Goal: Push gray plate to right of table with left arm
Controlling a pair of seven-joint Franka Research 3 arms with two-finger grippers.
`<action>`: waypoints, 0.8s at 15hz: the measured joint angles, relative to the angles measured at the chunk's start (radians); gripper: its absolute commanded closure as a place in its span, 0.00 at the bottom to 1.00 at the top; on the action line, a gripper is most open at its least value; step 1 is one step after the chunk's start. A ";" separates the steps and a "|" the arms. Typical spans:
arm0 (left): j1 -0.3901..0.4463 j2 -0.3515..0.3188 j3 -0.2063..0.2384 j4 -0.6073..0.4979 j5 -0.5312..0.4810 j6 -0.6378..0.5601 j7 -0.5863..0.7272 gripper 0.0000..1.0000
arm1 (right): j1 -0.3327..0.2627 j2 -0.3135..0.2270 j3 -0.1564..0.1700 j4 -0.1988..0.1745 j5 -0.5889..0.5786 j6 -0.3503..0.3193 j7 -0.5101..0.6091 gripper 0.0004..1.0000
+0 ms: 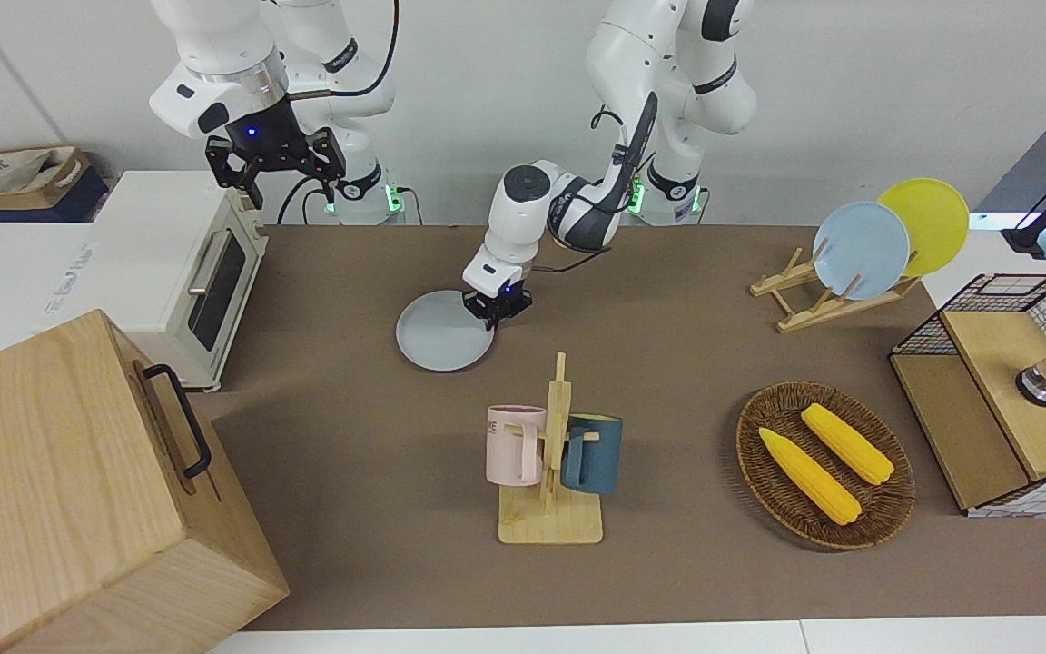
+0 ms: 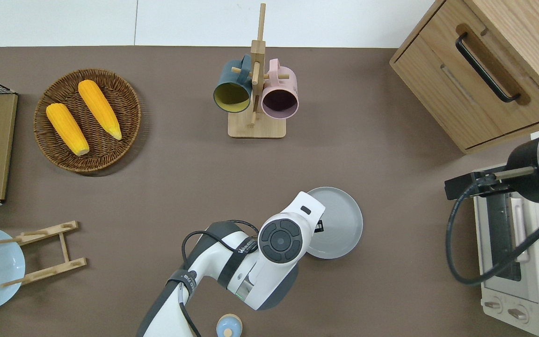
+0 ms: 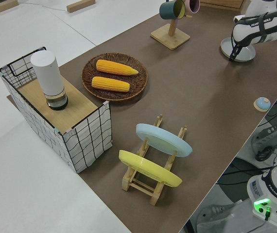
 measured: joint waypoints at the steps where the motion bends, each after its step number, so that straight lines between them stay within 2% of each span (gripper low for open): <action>1: 0.000 0.008 0.002 0.004 0.000 -0.003 0.000 0.02 | 0.000 0.000 0.000 0.000 0.000 0.000 0.000 0.02; 7: 0.022 -0.013 0.051 0.032 0.000 -0.128 0.067 0.02 | 0.000 0.000 0.000 0.000 0.000 0.000 0.000 0.02; 12: 0.169 -0.118 0.062 0.040 0.000 -0.307 0.276 0.01 | 0.000 0.000 0.000 0.000 0.000 0.000 0.000 0.02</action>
